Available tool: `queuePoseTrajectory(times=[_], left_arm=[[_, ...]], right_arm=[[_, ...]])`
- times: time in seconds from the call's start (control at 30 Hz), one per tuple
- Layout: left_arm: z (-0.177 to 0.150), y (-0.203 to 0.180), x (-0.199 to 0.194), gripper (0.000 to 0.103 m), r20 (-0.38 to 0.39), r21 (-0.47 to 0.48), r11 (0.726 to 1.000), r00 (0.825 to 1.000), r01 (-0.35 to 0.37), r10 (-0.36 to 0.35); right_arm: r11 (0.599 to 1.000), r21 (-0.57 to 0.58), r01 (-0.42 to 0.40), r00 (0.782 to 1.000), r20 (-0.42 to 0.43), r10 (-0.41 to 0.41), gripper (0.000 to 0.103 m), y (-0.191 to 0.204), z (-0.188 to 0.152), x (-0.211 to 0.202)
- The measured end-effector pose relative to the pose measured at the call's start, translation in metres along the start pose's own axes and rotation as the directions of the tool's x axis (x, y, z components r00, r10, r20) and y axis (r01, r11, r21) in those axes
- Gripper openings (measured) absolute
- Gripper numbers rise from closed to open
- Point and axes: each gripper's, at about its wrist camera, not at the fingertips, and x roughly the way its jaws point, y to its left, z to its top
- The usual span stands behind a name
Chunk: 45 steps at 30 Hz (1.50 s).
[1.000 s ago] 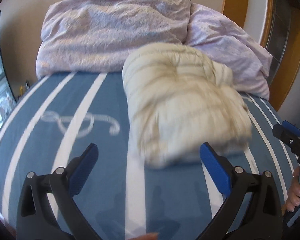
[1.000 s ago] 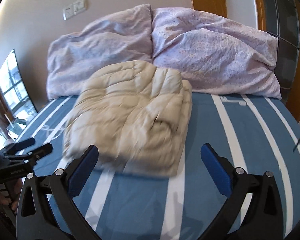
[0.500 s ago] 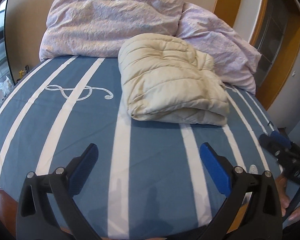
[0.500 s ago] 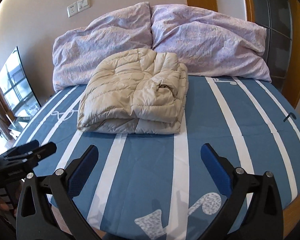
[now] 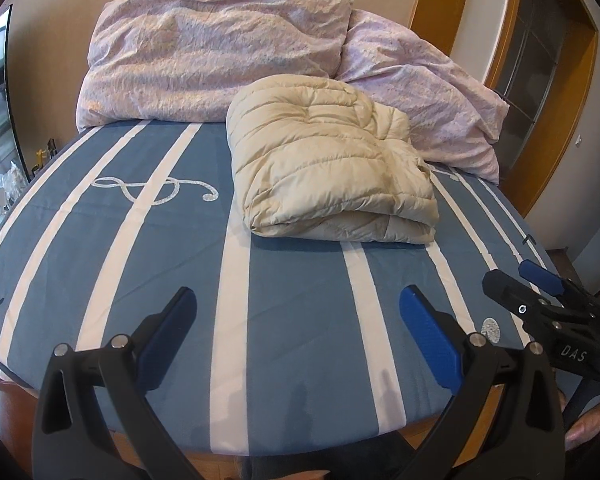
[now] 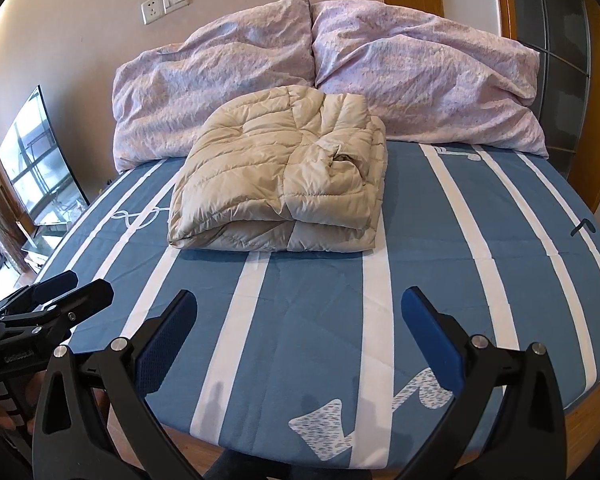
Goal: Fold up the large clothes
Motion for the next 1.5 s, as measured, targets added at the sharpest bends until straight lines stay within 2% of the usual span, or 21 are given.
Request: queuePoseTrajectory(times=[0.57, 1.5], left_arm=[[0.004, -0.006, -0.019, 0.101, 0.009, 0.004, 0.999, 0.999, 0.047, -0.047], [0.003, -0.01, -0.016, 0.101, 0.0, 0.003, 0.998, 0.998, 0.066, -0.066]], right_arm=[[0.999, 0.008, -0.043, 0.999, 0.005, 0.042, 0.102, 0.002, 0.002, -0.016], [0.998, 0.022, -0.062, 0.998, -0.014, 0.063, 0.102, 0.004, 0.002, -0.01]])
